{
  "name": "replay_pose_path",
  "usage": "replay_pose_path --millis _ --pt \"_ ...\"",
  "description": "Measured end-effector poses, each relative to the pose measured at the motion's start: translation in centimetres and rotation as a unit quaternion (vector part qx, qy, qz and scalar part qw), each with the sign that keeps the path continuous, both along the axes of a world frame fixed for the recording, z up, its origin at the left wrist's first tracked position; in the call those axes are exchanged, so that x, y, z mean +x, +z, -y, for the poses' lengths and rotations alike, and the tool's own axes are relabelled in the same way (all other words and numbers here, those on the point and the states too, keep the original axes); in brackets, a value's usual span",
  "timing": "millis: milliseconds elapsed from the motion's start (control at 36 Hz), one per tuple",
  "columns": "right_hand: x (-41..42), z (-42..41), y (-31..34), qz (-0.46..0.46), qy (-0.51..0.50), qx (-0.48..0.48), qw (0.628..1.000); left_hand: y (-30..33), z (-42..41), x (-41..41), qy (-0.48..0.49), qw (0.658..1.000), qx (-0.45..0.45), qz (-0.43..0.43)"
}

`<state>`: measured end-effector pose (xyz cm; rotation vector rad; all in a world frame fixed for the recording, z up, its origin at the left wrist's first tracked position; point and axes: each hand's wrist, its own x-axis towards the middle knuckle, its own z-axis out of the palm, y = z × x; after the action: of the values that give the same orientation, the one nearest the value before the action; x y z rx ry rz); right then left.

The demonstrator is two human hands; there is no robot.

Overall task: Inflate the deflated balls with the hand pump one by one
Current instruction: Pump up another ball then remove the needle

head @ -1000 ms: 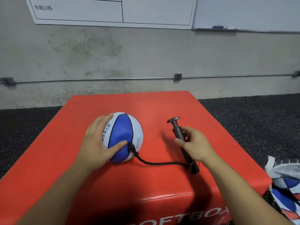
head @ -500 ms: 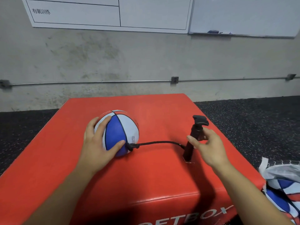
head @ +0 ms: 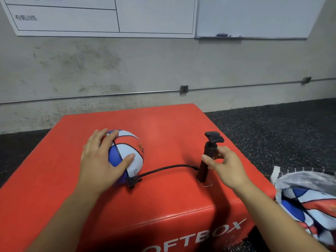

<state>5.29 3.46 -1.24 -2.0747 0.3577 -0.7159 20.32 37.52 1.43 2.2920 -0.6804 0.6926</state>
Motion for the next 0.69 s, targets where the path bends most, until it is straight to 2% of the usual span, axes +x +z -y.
replay_pose_path --millis 111,222,389,528,583,694 --pt "-0.5 0.7 0.3 0.007 -0.003 -0.02 1.0 0.6 0.8 -0.4 0.043 0.999 0.006 0.008" --pt "-1.0 0.8 0.5 -0.007 0.011 -0.023 1.0 0.4 1.3 -0.4 0.037 0.998 0.016 -0.057" --pt "-1.2 0.8 0.9 0.013 -0.008 -0.028 1.0 0.1 3.3 -0.6 -0.004 1.0 -0.007 0.006" --pt "-1.5 1.5 1.1 0.04 -0.056 -0.036 0.997 -0.1 5.7 -0.4 -0.025 0.996 -0.073 0.052" --pt "-1.7 2.2 0.9 0.033 -0.067 -0.021 0.997 -0.8 6.5 -0.1 -0.035 0.997 -0.054 0.035" --pt "-1.6 3.4 0.0 0.006 -0.055 0.016 0.998 -2.4 7.0 0.1 -0.023 0.998 -0.008 -0.056"
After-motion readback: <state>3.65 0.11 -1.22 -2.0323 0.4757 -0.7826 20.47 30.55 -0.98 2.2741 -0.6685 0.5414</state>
